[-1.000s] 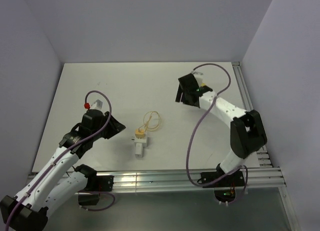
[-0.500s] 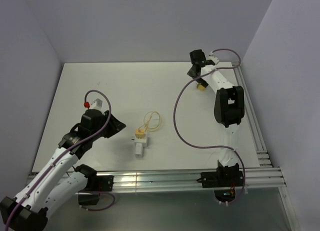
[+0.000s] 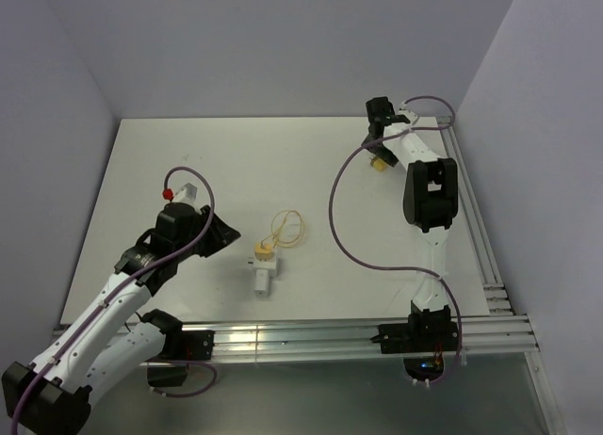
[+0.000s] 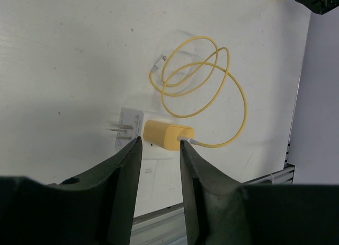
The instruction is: Insert the plug
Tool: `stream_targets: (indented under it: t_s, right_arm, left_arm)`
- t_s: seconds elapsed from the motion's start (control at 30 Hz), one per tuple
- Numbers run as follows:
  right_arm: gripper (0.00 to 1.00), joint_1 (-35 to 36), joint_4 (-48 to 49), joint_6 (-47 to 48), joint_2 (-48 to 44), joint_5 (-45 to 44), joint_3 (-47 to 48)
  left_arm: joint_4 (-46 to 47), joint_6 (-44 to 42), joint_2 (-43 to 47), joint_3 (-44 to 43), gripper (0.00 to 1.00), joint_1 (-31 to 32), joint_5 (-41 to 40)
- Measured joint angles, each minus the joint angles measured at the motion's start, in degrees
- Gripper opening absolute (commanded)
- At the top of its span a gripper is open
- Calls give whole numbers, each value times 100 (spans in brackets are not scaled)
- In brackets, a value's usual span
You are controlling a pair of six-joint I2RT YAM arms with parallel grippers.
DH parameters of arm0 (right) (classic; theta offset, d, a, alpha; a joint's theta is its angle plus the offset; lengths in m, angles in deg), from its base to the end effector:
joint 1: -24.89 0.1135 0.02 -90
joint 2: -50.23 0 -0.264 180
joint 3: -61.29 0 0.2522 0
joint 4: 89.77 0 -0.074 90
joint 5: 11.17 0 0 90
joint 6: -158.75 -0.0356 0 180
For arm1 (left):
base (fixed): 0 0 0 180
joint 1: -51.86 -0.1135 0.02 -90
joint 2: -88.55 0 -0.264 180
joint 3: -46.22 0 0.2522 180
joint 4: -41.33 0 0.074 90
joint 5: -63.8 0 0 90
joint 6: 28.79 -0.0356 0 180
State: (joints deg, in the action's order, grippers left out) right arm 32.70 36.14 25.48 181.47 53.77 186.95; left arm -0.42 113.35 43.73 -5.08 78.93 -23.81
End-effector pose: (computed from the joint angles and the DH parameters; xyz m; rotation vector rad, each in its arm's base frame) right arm 0.4961 0.0528 0.1958 0.8959 2.3126 -0.2071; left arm 0.1532 -0.0800 0.2648 -0.4767 2.2589 -0.7988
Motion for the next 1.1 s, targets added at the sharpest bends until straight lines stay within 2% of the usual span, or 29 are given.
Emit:
stream_targets:
  t_s: [0.13, 0.3, 1.1]
  right_arm:
    - [70, 0, 9, 39, 70, 74, -15]
    - [66, -9, 55, 44, 70, 94, -17]
    - [61, -107, -175, -39, 107, 332, -15]
  left_arm:
    - [46, 0, -35, 2, 41, 0, 33]
    - [74, 0, -35, 0, 41, 0, 37]
    - [74, -42, -35, 2, 41, 0, 76]
